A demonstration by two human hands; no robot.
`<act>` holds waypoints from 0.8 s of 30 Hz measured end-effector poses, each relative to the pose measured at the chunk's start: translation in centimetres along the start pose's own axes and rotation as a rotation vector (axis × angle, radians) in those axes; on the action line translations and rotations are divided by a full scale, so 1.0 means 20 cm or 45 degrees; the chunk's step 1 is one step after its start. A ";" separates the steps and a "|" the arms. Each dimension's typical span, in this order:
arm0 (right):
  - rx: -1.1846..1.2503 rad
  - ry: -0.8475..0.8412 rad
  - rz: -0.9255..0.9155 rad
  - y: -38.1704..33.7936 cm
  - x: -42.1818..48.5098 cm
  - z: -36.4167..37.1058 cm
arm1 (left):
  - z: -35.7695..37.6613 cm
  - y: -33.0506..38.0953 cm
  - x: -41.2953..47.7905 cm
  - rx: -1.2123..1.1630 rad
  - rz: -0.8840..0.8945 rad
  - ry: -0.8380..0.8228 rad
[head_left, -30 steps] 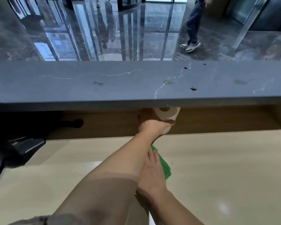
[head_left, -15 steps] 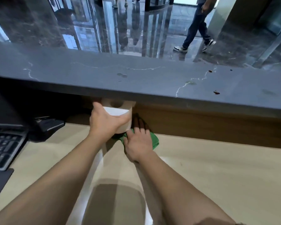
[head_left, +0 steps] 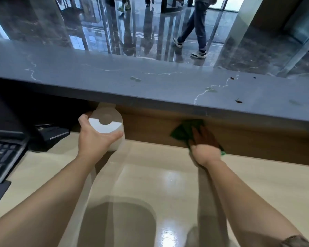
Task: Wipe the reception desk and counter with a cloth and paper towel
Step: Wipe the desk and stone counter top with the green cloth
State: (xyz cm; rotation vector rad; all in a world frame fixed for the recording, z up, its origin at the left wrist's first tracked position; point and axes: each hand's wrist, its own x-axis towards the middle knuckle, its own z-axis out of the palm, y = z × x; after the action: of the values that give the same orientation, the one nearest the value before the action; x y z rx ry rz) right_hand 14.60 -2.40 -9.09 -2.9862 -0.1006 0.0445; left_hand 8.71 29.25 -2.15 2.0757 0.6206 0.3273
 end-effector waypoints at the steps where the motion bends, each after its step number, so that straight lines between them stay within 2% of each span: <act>1: -0.032 -0.008 0.102 0.12 -0.02 -0.02 | 0.01 0.00 0.00 0.003 -0.008 -0.003; 5: -0.072 -0.164 0.439 0.34 -0.08 -0.09 | 0.03 -0.01 0.01 0.051 -0.020 0.000; 8: -0.060 -0.251 0.608 0.20 -0.07 -0.10 | 0.03 -0.01 -0.02 0.197 0.031 -0.004; 10: -0.086 -0.257 0.622 0.03 -0.07 -0.08 | 0.04 -0.01 -0.07 0.366 0.083 -0.005; 14: -0.084 -0.232 0.415 -0.36 -0.12 -0.01 | 0.07 0.00 -0.17 0.676 0.235 0.050; 17: -0.092 -0.251 0.173 -0.64 -0.20 0.03 | 0.10 0.02 -0.27 0.848 0.477 -0.003; 19: -0.100 -0.248 0.017 -0.71 -0.23 0.04 | 0.14 0.03 -0.36 0.960 0.673 -0.125; 21: -0.103 -0.233 -0.115 -0.66 -0.23 0.04 | 0.19 0.02 -0.46 1.072 0.767 -0.314; 24: -0.093 -0.226 -0.215 -0.46 -0.24 0.02 | 0.26 0.00 -0.56 1.174 0.647 -0.594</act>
State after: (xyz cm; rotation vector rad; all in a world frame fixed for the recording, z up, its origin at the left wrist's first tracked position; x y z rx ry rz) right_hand 9.18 6.31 -7.97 -3.0277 -0.3818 0.2920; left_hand 1.72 19.45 -4.90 3.0511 -0.1043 -0.2277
